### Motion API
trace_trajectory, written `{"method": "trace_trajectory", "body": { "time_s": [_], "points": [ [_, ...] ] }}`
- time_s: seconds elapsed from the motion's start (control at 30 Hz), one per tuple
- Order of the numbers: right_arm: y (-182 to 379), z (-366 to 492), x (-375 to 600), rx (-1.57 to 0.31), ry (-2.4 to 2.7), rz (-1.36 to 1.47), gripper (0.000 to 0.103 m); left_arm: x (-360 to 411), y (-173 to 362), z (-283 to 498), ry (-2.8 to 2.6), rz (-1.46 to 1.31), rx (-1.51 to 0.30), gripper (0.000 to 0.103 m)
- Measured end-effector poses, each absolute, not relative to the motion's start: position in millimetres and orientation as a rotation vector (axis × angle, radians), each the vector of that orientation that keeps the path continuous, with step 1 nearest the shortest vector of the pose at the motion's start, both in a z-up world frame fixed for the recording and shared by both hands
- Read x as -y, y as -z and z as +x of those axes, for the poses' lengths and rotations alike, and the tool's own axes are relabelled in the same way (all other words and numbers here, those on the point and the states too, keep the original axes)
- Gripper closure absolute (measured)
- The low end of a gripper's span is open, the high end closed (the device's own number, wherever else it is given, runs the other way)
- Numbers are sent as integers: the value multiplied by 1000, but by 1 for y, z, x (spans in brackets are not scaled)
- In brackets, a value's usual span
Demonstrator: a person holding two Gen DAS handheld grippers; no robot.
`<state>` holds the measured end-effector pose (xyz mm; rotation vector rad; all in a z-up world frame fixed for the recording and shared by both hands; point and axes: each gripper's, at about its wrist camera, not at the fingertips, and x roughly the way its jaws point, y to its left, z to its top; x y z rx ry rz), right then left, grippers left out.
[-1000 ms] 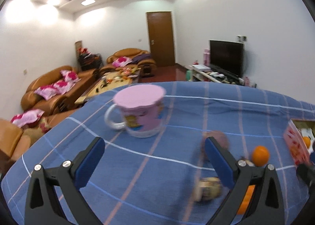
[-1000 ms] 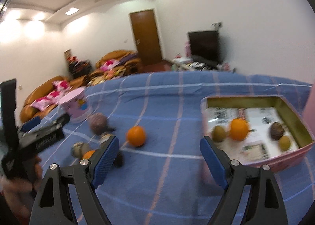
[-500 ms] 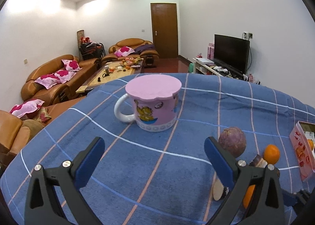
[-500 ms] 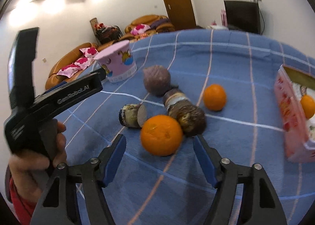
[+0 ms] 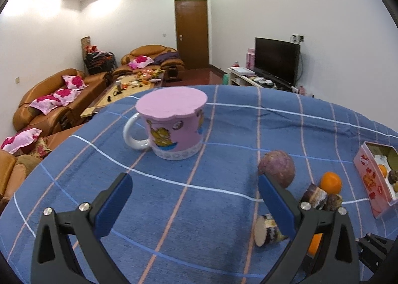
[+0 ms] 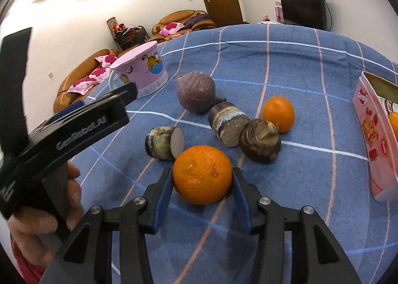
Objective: Organize fruits
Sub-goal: 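Grasp a large orange with the right gripper while the left grasps a wrapped cylindrical item, then lift and carry the orange and the cylindrical item over the pink tin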
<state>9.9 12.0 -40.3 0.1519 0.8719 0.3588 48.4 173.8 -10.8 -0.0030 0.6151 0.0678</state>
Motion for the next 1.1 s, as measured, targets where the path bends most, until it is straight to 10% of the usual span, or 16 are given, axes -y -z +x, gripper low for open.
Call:
{"method": "trace_trajectory", "body": {
  "time_s": [1.1],
  "points": [
    [13, -23, 69, -684, -220, 122, 54, -136, 42, 53, 222, 18, -876, 70]
  ]
}}
